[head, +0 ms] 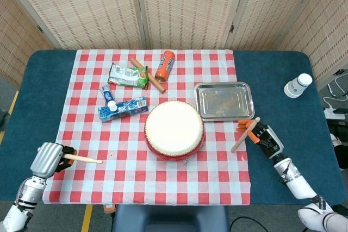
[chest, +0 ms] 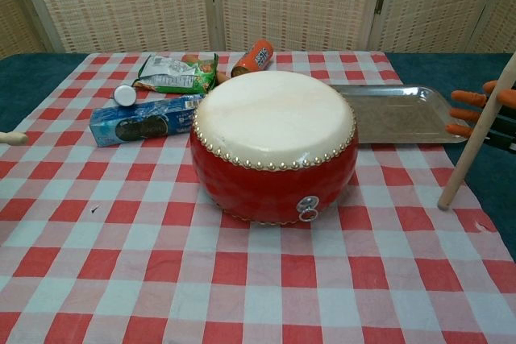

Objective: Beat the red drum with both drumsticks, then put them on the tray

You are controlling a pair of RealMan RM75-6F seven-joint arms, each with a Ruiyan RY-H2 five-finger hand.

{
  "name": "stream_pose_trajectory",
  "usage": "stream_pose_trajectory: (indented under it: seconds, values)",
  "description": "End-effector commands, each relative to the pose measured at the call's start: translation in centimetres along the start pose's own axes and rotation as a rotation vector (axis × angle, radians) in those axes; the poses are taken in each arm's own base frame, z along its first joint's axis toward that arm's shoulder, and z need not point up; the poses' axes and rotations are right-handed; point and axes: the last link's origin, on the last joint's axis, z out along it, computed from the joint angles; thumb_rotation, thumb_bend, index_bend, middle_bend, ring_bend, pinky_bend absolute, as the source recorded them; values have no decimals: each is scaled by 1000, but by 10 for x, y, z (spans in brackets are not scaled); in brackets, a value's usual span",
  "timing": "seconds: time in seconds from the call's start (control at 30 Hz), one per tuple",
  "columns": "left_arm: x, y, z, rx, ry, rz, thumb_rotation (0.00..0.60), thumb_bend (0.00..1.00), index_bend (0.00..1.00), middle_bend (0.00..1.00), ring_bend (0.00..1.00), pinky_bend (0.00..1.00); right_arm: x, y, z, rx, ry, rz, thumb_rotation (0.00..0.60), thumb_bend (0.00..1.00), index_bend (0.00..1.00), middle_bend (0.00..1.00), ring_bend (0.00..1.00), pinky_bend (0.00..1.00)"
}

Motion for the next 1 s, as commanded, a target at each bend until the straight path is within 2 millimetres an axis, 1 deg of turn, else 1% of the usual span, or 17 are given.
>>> stream_pose_trajectory:
  seconds: [0.03, 0.17, 0.27, 0.33, 0.6, 0.77, 1.0]
  values:
    - [0, -1, -1, 0, -3, -1, 600, 795, 1000, 1000, 1000, 1000, -5, 5, 3, 10, -47, 20, 600, 255, 497, 327, 283, 313]
    - [1, -1, -1, -1, -2, -3, 600, 795, 1000, 1000, 1000, 1000, -3, 5, 5, 19, -59, 39, 600, 159, 495, 341, 296, 324]
    - [1, -1, -1, -1, -2, -2, 600, 795, 1000, 1000, 1000, 1000, -3, 6, 5, 18, -60, 41, 600, 129, 494, 342, 299, 331]
    - [2, -1, -1, -2, -2, -1, 600, 796, 1000, 1000, 1000, 1000, -4, 8, 6, 9, -76, 32, 600, 93, 492, 342, 300, 342]
    - [1, 0, -2, -5, -11, -7, 600, 796, 1000, 1000, 1000, 1000, -8, 9, 0, 4, -127, -23, 600, 64, 522, 370, 333, 369]
    - [0, 1, -2, -10, -13, -7, 600, 796, 1000, 1000, 1000, 1000, -11, 16, -6, -18, -152, -113, 600, 6, 547, 392, 348, 373]
    - [-1, 2, -2, -15, -16, -10, 600, 795, 1000, 1000, 1000, 1000, -14, 28, -13, -61, -154, -159, 599, 0, 578, 415, 361, 388]
